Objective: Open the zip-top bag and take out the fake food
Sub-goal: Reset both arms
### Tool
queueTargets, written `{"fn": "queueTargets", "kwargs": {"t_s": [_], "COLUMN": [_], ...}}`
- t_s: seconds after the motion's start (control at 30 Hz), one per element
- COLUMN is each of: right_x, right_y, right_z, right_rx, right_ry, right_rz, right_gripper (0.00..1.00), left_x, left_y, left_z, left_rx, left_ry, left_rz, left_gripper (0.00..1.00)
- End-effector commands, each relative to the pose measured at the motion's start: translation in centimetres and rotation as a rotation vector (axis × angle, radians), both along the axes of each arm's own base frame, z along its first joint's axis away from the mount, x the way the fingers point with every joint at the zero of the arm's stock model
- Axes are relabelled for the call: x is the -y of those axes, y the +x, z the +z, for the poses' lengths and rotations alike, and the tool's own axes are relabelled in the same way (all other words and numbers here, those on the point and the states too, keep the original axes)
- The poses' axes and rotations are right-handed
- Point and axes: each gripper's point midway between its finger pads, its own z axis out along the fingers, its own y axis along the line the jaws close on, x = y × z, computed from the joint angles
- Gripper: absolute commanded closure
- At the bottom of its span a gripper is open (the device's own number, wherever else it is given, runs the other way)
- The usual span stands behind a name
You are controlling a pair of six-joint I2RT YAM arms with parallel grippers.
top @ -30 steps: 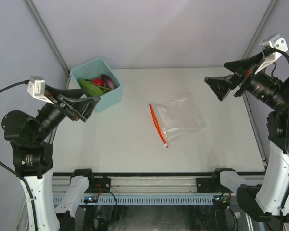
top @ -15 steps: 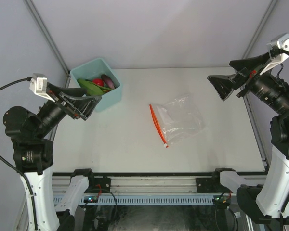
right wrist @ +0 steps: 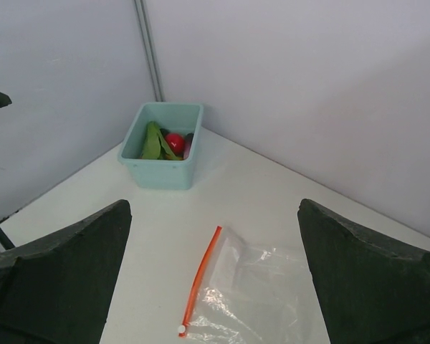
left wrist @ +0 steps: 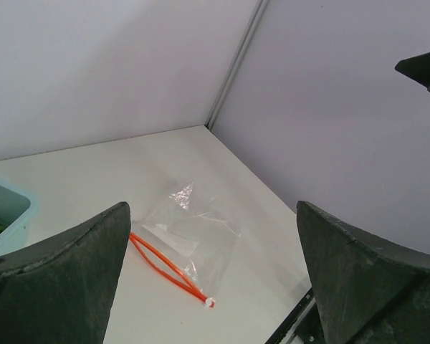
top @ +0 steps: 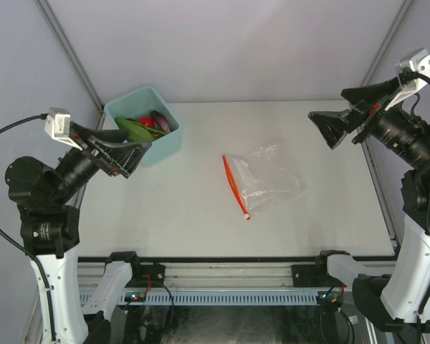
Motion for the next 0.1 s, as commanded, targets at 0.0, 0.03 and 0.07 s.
{"fn": "queueTargets", "kwargs": {"t_s": [0.0,0.03,0.07], "right_x": [0.29,0.3,0.34], "right_y": [0.15,0.17,0.16], "right_z": [0.16,0.11,0.12], "right_rx": [0.019,0.018,0.021], "right_ry": [-0.02,-0.021,-0.025], "right_rz": [-0.013,-0.013,-0.015], "right_gripper": [0.0,0.0,0.0], "left_x": [0.16,0.17,0.15], "left_y": [-0.23,-0.24,-0.2], "left_z": [1.38,1.36,1.3], "left_rx": [0.06,0.06,0.06], "left_ry": [0.008,0.008,0.009], "left_rz": [-0.016,-0.017,-0.016], "left_gripper": [0.0,0.0,0.0]}}
